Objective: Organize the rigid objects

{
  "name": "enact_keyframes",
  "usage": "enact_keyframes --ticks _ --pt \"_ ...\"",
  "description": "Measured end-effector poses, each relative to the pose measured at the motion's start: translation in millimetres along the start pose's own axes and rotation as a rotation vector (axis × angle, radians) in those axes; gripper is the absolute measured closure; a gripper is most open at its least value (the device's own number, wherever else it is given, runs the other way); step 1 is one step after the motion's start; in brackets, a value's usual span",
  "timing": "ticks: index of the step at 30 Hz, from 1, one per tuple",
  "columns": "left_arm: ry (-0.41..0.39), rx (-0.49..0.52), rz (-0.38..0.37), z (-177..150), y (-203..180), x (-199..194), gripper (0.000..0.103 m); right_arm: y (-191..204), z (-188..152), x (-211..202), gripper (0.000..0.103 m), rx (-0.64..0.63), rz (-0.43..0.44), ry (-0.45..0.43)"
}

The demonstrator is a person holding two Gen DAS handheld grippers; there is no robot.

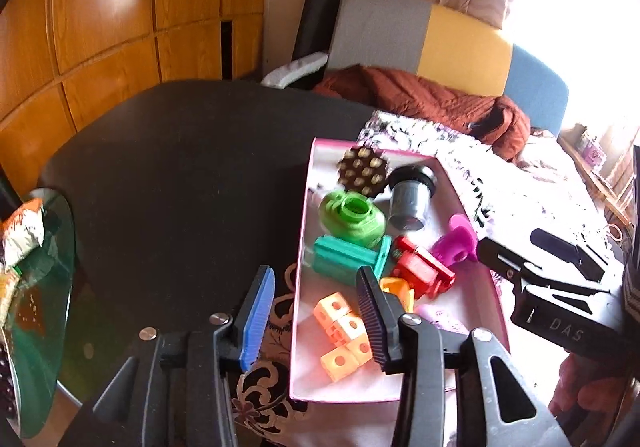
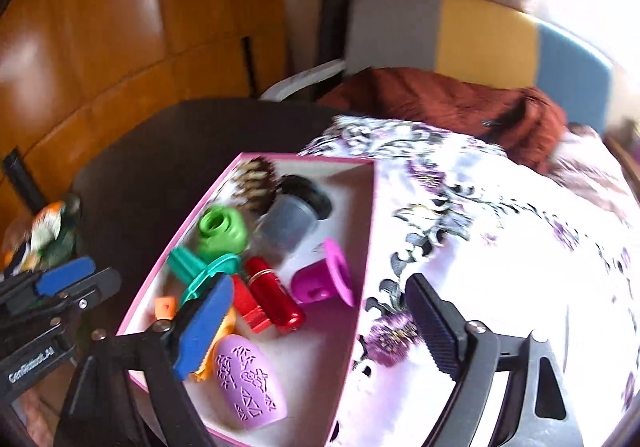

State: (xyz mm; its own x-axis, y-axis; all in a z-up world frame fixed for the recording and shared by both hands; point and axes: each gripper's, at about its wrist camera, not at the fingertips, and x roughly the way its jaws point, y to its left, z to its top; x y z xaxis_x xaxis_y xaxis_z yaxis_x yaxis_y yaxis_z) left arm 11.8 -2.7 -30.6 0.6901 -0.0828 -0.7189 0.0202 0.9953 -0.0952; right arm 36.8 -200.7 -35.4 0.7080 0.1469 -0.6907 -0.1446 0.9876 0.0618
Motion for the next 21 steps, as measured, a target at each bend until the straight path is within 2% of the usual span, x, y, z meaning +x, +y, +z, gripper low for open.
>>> enact_keyframes --ticks 4,8,12,16,21 --pt "-0.059 0.042 0.024 -0.6 -10.2 -14.7 0.025 -4.4 -9.5 -10.9 0.013 0.060 -0.030 -0.018" --pt "-0.077 0.013 -0.006 -0.7 -10.6 -23.4 0.024 -3.3 -18.1 -18.2 0.013 0.070 -0.043 -0.026" --pt "-0.078 0.015 0.034 0.1 -13.8 -25.5 0.024 -2.7 -22.6 -24.1 0.013 0.076 -0.052 -0.036" --pt "-0.065 0.010 0.036 -3.2 -13.5 -24.8 0.024 0.4 -25.0 -27.0 0.012 0.072 -0.057 -0.043" --pt "-0.099 0.032 0.062 -6.3 -15.3 -27.8 0.027 2.4 -27.8 -26.6 0.012 0.064 -0.062 -0.039"
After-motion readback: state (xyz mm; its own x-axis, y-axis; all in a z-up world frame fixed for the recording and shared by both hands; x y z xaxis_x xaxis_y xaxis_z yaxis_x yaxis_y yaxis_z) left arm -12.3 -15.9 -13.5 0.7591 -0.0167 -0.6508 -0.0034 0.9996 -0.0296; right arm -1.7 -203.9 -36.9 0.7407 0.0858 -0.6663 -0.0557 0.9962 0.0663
